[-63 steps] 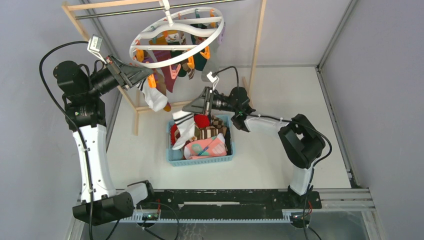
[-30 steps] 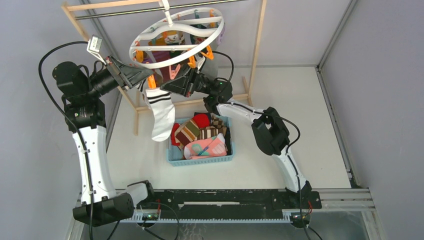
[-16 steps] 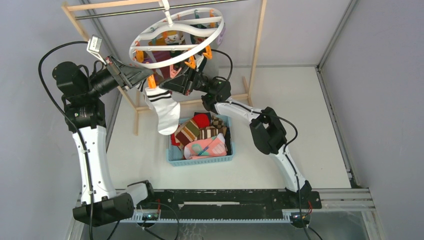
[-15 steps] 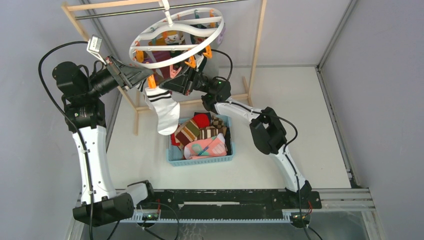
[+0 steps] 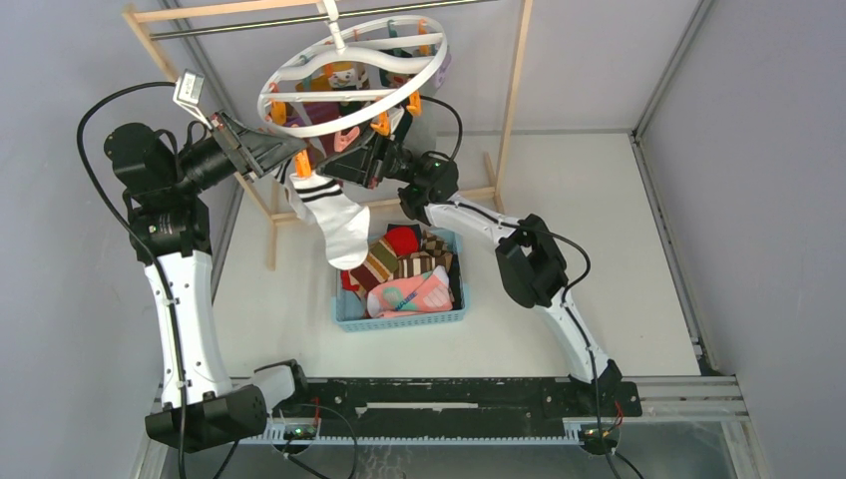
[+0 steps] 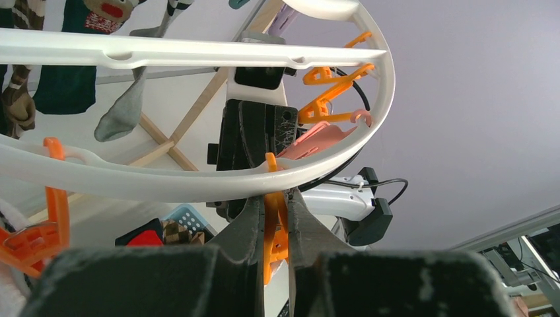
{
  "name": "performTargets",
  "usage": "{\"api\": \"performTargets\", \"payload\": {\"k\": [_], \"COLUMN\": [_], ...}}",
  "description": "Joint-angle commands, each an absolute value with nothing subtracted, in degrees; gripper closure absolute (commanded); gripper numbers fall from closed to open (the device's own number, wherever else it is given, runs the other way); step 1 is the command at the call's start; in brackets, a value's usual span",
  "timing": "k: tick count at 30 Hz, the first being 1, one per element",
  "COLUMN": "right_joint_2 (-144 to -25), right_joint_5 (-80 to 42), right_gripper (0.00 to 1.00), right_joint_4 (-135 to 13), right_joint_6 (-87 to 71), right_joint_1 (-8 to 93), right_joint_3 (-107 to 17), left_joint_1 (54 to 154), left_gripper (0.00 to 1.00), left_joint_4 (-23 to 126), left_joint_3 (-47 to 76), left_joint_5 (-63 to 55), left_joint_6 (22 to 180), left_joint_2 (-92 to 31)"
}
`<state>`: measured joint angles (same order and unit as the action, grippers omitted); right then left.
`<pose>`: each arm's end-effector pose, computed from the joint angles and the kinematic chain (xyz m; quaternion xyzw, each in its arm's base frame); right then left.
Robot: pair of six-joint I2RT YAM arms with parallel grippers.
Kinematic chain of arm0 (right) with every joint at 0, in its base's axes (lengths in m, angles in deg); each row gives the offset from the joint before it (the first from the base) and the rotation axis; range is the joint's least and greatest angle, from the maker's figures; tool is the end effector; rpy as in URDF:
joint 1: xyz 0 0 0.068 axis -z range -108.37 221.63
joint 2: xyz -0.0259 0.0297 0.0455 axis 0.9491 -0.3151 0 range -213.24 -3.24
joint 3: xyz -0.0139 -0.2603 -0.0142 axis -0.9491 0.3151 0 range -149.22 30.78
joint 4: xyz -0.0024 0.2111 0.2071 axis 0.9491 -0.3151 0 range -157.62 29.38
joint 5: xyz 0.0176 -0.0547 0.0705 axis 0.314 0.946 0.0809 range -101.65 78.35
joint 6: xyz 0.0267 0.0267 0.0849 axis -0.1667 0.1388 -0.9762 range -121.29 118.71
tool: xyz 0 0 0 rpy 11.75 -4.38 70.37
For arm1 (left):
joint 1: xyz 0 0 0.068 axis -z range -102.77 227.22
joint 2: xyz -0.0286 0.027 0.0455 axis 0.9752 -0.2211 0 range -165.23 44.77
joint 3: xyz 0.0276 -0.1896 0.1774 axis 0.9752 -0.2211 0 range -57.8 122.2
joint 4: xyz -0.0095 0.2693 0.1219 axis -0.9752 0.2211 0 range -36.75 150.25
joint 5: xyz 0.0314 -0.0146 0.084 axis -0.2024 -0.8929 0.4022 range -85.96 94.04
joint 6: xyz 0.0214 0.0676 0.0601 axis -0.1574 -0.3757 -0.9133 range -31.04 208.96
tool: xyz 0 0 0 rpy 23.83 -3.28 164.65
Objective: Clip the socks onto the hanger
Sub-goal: Clamp the sock onto the hanger.
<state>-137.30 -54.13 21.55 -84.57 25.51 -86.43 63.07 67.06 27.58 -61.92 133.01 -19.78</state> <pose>0.3325 0.4272 0.3936 -0.2720 0.3016 0.8563 0.3191 0.2714 -0.0104 0.5102 0.0860 0.6839 -0.5105 0.5141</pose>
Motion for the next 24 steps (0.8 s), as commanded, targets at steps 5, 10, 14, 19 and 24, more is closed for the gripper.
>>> {"api": "performTargets", "payload": {"k": [5,10,14,19,24], "right_joint_2": [-138.86,-139.91,-140.01,-140.1,-140.09], "right_joint_5": [-54.19,-53.88,-51.73,-49.69,-48.54], "right_gripper": [1.0,1.0,1.0,1.0,1.0], "right_joint_4": [25.78,26.21,26.21,26.24,26.26], "right_joint_6": [-88.0,-89.84,-88.97,-88.93,-88.42], "right_joint_1": [24.49,24.56,24.45,24.27,23.52], "right_joint_3": [-91.08,-92.54,-92.55,-92.17,-92.11], "left_joint_1": [63.01,63.03,63.02,63.06,63.0], "left_gripper": [1.0,1.0,1.0,1.0,1.0], "left_joint_4": [65.04,64.72,64.76,64.51,64.13], "left_joint_3": [27.22,27.22,27.19,27.28,27.35], "left_joint_5": [-65.32,-65.7,-66.01,-66.08,-66.35], "left_joint_6": [133.8,133.96,134.05,134.22,134.49], "left_joint_2": [-18.16,-18.1,-18.11,-18.05,-18.16]}}
